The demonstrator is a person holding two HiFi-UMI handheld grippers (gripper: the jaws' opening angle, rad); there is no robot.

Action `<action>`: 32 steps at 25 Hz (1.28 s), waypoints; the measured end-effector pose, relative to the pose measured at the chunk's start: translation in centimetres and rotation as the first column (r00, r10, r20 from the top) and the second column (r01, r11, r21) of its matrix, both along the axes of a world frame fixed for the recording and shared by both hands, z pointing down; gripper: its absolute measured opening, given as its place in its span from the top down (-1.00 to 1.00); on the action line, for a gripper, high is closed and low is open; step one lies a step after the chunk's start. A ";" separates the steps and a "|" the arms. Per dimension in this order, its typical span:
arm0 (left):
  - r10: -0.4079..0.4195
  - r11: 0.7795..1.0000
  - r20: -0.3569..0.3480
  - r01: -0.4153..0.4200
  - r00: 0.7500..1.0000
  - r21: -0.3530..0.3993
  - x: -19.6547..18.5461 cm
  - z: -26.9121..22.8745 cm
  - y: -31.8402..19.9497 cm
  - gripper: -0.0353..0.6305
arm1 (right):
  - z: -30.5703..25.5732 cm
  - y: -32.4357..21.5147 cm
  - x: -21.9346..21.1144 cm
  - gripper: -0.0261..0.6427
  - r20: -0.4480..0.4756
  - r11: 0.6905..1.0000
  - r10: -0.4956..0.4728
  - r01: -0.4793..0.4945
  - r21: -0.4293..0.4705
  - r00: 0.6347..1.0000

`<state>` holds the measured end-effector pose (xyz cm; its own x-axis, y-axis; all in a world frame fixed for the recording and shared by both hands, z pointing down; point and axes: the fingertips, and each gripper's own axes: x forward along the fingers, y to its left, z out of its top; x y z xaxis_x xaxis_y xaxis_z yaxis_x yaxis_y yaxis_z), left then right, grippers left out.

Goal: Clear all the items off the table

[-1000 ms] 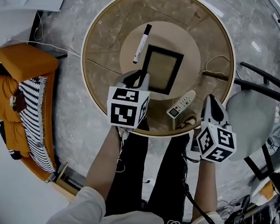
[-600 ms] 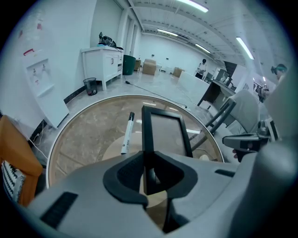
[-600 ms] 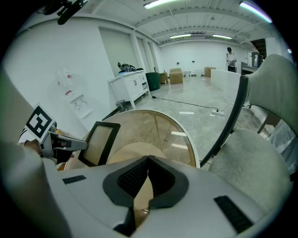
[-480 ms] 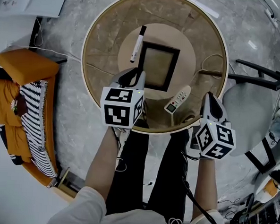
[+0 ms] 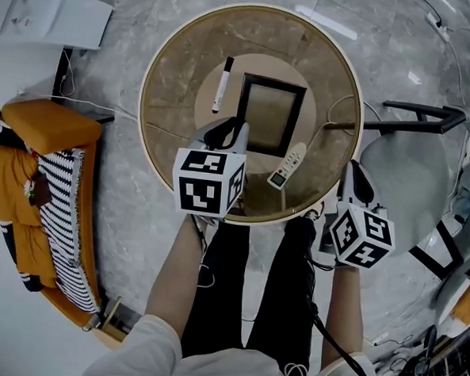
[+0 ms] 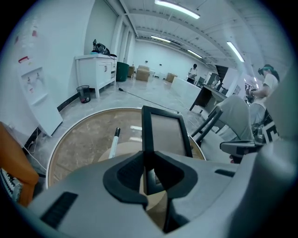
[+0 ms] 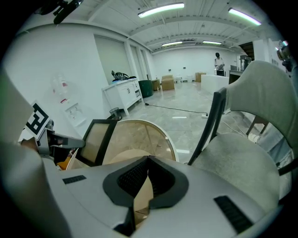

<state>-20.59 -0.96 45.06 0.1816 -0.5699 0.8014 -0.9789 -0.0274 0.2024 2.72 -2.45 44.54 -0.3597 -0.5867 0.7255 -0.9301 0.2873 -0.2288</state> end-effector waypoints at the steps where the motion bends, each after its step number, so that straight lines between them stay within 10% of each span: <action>1: 0.004 1.000 -0.003 -0.004 1.000 0.004 0.4 -0.3 -0.1 0.67 | -0.3 0.1 0.5 0.85 0.001 1.000 0.010 -0.010 0.002 1.000; 18: 0.194 0.981 -0.040 -0.193 0.980 0.022 14.9 -1.8 0.0 0.67 | -2.2 3.1 13.9 0.85 -0.020 0.977 0.210 -0.210 0.026 0.977; 32: 0.389 0.921 -0.055 -0.389 0.920 -0.003 29.3 -0.4 -1.0 0.67 | -0.9 6.2 27.1 0.85 -0.027 0.918 0.397 -0.397 0.004 0.918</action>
